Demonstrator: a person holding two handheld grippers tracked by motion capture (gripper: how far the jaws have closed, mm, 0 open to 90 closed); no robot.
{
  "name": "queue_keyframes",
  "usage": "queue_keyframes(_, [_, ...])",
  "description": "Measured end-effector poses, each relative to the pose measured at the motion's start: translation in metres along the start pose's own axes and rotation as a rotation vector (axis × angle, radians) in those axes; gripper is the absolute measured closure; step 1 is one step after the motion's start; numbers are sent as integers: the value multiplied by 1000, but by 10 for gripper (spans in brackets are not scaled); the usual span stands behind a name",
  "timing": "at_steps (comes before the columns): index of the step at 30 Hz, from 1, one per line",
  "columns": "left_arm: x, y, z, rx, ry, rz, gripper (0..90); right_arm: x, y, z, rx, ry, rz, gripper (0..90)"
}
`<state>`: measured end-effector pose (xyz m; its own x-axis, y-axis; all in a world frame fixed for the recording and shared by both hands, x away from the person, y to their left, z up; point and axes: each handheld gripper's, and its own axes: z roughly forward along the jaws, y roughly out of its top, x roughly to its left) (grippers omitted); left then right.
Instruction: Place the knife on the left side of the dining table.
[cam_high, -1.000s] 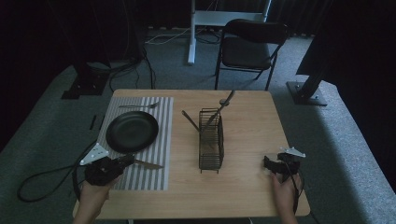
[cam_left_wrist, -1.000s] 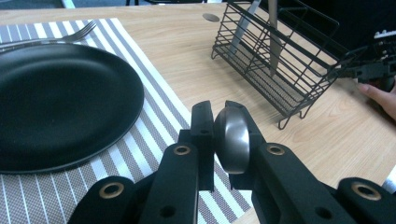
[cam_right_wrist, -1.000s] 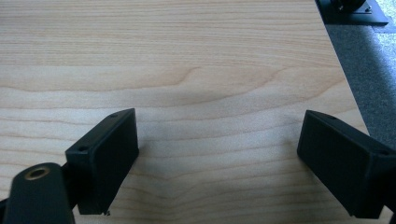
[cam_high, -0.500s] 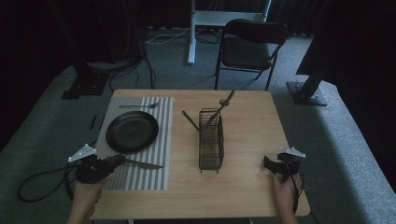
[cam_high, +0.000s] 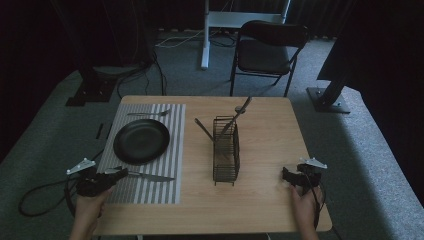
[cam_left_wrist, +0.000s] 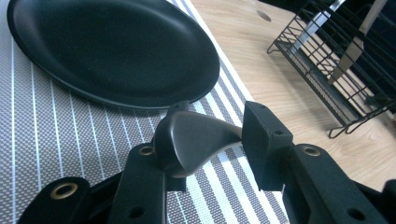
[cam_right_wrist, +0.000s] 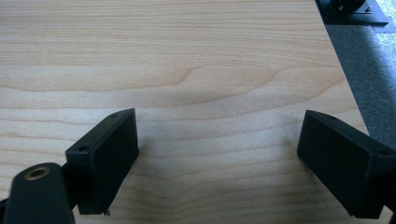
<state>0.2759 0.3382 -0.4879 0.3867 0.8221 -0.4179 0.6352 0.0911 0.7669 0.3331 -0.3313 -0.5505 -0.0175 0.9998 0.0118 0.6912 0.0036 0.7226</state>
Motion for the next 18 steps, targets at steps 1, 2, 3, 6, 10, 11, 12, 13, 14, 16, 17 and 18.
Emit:
queue_keyframes(1, [3,-2,1,-9,-8,-4,630,0,0,0,0,0,0,116])
queue_keyframes(2, [6,-4,2,-9,-8,-8,626,0,0,0,-1,0,-1,116])
queue_keyframes(3, [6,-4,2,-9,-8,-8,616,0,0,0,-1,0,-1,116])
queue_keyframes(6, [14,-10,5,-2,-3,-23,592,0,0,0,0,0,0,116])
queue_keyframes(10, [22,-17,10,29,44,-21,572,0,0,0,-1,0,-1,116])
queue_keyframes(11, [23,-19,12,42,67,-12,586,0,0,0,0,0,0,116])
queue_keyframes(12, [26,-21,14,54,72,-12,588,0,0,0,0,0,0,116])
queue_keyframes(13, [29,-23,16,64,76,-27,587,0,0,0,0,0,0,116])
queue_keyframes(14, [32,-25,17,77,86,-34,588,0,0,0,0,0,0,116])
queue_keyframes(16, [35,-28,20,103,105,-42,597,0,0,0,0,0,0,116])
queue_keyframes(17, [35,-29,21,111,110,-45,598,0,0,0,0,0,0,116])
queue_keyframes(18, [36,-31,22,110,101,-42,598,0,0,0,0,0,0,116])
